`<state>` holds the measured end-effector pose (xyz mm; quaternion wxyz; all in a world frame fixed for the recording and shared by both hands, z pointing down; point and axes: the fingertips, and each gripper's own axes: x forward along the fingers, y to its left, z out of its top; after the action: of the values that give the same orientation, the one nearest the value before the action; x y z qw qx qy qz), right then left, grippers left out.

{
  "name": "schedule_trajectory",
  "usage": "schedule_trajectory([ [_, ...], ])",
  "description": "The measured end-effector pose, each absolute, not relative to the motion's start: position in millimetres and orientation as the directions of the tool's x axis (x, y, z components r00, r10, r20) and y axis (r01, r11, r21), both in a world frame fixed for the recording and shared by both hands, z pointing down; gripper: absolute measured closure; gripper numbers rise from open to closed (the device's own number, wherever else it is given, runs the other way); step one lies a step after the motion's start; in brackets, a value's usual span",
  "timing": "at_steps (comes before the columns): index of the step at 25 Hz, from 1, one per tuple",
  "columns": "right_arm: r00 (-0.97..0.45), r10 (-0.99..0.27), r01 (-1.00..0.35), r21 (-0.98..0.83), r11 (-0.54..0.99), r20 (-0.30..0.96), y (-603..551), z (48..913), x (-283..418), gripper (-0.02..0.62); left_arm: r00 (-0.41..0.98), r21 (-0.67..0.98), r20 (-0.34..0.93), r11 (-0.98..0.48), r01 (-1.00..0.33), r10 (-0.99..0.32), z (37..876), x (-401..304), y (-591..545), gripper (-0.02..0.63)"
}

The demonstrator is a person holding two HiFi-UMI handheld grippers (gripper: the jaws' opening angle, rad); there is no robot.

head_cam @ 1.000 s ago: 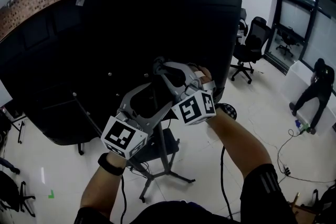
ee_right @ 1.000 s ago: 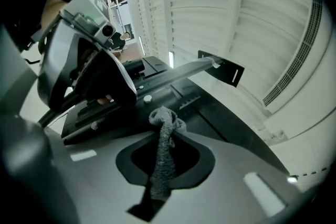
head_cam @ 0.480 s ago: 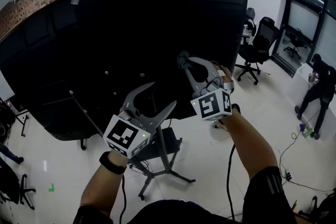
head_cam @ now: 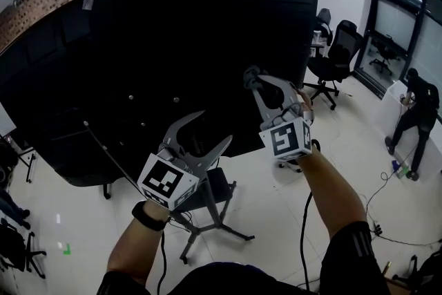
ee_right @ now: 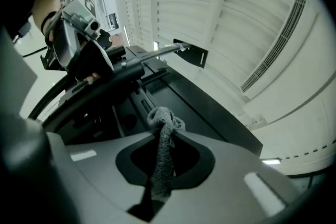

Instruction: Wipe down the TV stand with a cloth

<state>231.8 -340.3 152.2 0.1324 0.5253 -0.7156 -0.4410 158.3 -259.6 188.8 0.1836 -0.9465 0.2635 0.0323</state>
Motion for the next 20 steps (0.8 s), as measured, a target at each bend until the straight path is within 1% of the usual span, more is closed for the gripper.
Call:
schedule_trajectory([
  [5, -0.577, -0.779, -0.580, 0.795, 0.177, -0.248, -318, 170, 159, 0.572, 0.828, -0.304, -0.177, -0.770, -0.560, -0.532, 192, 140, -261, 0.318],
  [10, -0.651, -0.732, -0.555, 0.783, 0.279, -0.201, -324, 196, 108, 0.574, 0.793, -0.285, -0.175, -0.741, -0.608, -0.584, 202, 117, -262, 0.318],
  [14, -0.647, -0.741, -0.552, 0.781, 0.293, -0.180, -336, 213, 108, 0.574, 0.777, -0.275, -0.160, -0.728, -0.628, -0.609, 207, 107, -262, 0.318],
  [20, -0.586, -0.790, -0.573, 0.781, 0.246, -0.181, -344, 218, 149, 0.574, 0.785, -0.271, -0.155, -0.738, -0.617, -0.600, 215, 112, -263, 0.318],
])
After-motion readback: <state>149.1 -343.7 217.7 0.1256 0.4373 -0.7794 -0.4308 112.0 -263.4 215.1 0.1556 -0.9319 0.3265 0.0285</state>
